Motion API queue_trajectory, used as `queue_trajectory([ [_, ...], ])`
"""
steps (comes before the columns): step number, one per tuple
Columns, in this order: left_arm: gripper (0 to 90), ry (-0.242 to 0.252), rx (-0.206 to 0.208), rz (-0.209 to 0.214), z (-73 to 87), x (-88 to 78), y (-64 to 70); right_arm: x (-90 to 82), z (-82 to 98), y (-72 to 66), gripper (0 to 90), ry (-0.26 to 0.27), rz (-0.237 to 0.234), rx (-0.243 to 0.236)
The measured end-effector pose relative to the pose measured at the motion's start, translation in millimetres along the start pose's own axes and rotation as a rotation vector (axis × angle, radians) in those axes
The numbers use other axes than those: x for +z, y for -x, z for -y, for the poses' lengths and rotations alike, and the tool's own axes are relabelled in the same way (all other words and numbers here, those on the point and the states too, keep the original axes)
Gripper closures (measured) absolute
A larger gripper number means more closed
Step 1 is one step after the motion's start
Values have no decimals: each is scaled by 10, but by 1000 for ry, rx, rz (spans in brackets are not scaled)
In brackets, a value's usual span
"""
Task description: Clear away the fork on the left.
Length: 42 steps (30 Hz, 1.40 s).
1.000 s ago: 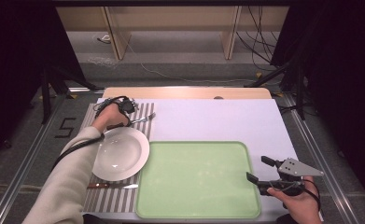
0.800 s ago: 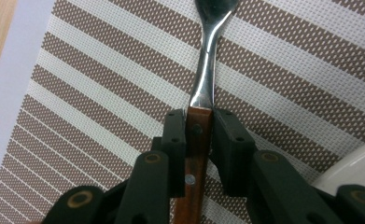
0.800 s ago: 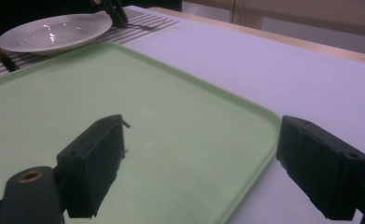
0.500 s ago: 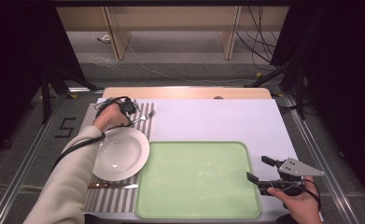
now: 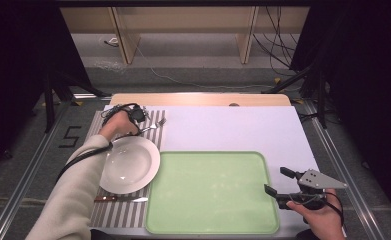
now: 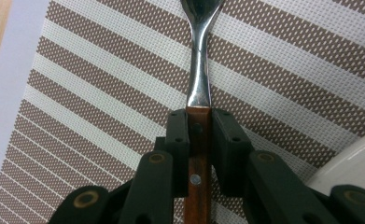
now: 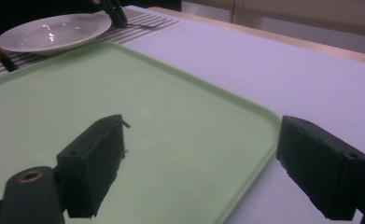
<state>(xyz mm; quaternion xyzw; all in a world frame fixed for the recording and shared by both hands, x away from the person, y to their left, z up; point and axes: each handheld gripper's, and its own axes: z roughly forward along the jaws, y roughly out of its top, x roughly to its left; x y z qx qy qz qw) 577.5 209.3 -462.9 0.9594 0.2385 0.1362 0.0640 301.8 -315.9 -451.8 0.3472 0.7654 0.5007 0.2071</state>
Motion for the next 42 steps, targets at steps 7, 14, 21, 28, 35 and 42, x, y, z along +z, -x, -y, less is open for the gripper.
queue_trajectory([
  [7,771,0,-1,-1,-1,0,1,0,0,-1,163,0,-1,0],
  [14,772,14,1,-8,41,-8,-23,2,0,1,163,0,0,0],
  [21,773,29,-8,-46,48,-47,-49,5,0,3,163,0,1,1],
  [28,773,40,-15,-72,24,-81,-56,4,0,4,163,1,1,2],
  [35,773,68,-49,-124,17,-162,-84,4,0,4,163,2,2,2],
  [42,773,99,-117,-141,16,-293,-97,1,-1,4,163,2,3,1],
])
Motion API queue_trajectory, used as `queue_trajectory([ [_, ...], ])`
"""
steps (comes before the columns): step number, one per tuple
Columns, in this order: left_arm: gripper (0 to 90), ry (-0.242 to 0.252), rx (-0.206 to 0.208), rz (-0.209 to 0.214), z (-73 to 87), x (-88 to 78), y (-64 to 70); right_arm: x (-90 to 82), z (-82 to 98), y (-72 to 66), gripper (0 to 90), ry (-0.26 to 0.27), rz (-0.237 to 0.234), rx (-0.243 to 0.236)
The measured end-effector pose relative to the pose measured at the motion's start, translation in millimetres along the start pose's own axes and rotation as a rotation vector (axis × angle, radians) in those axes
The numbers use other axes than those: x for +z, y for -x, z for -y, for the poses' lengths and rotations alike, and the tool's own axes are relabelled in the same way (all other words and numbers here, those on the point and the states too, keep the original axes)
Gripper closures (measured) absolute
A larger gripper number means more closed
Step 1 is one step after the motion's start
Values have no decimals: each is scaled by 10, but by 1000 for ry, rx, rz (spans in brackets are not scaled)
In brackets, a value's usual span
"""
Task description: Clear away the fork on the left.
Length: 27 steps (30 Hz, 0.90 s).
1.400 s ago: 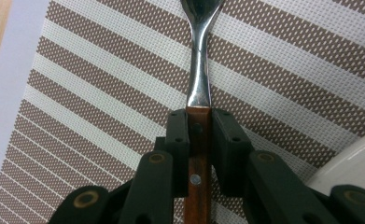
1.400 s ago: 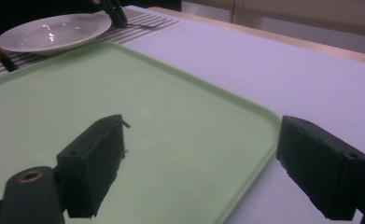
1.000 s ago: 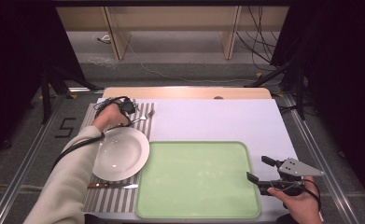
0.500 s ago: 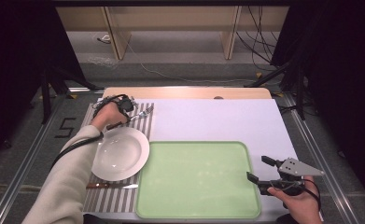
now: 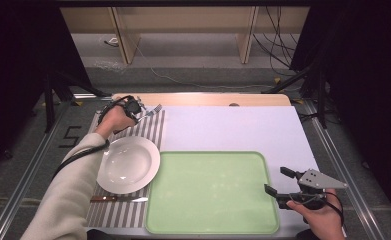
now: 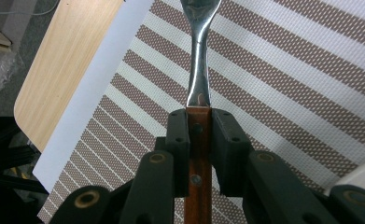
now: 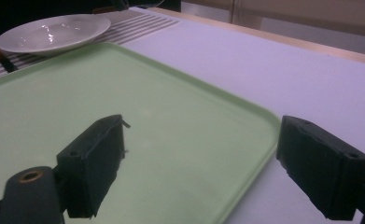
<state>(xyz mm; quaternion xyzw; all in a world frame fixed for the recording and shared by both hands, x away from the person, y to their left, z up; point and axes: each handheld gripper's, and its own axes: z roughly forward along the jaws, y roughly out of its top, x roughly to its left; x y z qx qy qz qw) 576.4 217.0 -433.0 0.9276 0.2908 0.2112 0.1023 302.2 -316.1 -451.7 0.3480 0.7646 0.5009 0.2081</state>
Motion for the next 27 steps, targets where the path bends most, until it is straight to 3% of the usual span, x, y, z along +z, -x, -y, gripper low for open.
queue_trajectory([
  [5,773,-1,-43,6,-32,-157,28,0,0,-1,163,1,1,0],
  [15,773,57,-119,32,-32,-456,242,-5,-1,-3,163,0,3,1],
  [27,773,105,-151,82,24,-653,511,-5,-1,-3,163,1,3,0],
])
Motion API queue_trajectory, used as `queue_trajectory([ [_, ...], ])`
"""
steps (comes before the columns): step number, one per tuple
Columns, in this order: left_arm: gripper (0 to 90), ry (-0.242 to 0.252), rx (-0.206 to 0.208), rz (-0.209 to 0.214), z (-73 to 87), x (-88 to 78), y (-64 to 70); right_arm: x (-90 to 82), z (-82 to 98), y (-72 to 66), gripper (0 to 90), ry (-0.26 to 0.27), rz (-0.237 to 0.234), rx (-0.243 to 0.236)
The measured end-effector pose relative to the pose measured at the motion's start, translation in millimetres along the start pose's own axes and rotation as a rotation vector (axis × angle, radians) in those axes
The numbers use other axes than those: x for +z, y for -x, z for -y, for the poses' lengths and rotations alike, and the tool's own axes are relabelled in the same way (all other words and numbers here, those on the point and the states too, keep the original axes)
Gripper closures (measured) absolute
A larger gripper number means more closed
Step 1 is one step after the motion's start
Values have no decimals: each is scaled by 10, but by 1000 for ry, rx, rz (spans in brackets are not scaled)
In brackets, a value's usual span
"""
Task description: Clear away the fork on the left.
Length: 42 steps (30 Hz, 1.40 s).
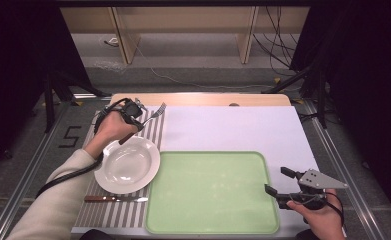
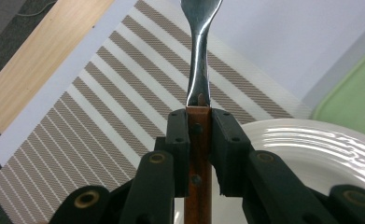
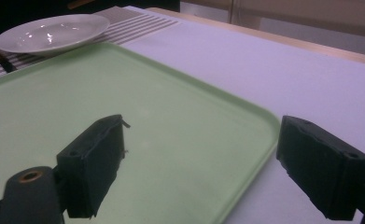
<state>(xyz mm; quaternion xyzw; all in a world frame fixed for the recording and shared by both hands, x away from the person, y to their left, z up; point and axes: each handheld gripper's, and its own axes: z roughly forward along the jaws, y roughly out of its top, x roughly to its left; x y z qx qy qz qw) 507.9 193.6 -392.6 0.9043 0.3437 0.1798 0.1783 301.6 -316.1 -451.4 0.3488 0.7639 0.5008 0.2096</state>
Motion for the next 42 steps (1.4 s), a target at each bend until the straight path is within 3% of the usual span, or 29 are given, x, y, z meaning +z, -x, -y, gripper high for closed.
queue_trajectory([
  [4,773,11,16,8,13,-83,111,-3,-1,0,163,-2,1,-2],
  [9,773,30,-6,15,37,-157,244,0,-1,-3,163,0,2,-2],
  [16,772,46,20,40,76,-198,409,-1,-1,-3,162,2,1,-2],
  [31,772,73,8,91,135,-306,720,0,0,-3,162,-1,2,-2],
  [42,772,80,26,117,134,-367,938,0,-1,-2,162,0,1,-1],
])
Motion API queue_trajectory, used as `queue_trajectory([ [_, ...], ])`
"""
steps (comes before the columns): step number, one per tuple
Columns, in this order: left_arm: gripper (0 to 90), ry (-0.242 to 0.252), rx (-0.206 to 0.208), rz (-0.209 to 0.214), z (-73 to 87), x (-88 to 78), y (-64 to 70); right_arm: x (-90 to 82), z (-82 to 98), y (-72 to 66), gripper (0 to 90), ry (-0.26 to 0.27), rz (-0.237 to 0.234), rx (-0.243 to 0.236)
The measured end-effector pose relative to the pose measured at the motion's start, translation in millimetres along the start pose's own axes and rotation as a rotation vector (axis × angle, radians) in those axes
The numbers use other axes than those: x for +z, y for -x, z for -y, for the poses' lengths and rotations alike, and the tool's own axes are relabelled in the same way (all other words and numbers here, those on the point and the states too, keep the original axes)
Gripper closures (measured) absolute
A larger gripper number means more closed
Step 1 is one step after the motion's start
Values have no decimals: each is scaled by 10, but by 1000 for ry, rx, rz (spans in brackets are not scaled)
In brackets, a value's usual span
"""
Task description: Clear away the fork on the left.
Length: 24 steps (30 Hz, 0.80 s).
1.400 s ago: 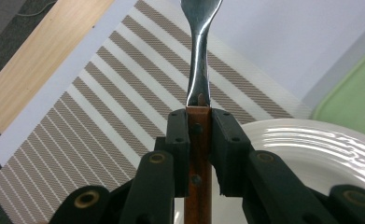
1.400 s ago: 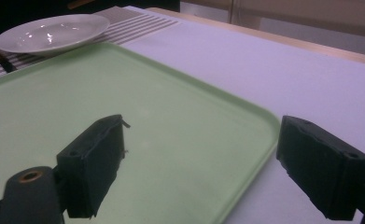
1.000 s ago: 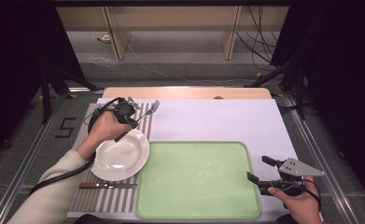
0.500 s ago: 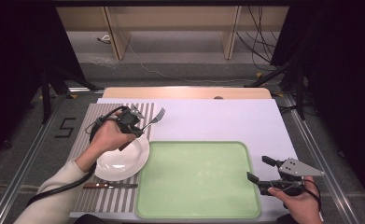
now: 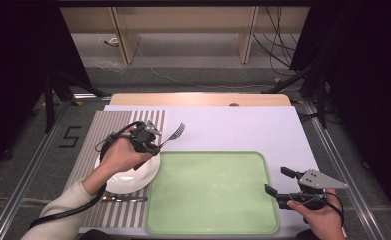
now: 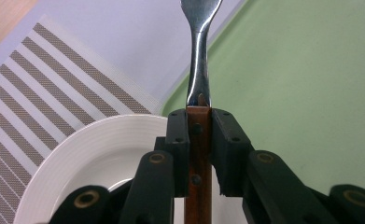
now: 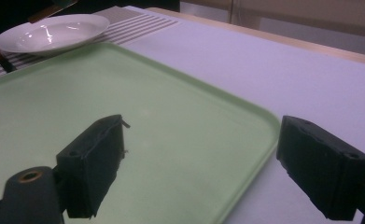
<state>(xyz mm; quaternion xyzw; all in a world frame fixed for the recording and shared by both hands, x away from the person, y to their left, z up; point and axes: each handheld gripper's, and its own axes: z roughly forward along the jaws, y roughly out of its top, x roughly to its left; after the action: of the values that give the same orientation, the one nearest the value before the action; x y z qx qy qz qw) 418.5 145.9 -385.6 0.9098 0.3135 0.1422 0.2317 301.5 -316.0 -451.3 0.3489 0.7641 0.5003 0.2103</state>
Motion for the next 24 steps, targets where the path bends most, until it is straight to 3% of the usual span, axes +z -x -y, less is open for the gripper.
queue_trajectory([
  [24,772,-37,46,92,123,125,515,-3,-1,0,161,-1,0,2],
])
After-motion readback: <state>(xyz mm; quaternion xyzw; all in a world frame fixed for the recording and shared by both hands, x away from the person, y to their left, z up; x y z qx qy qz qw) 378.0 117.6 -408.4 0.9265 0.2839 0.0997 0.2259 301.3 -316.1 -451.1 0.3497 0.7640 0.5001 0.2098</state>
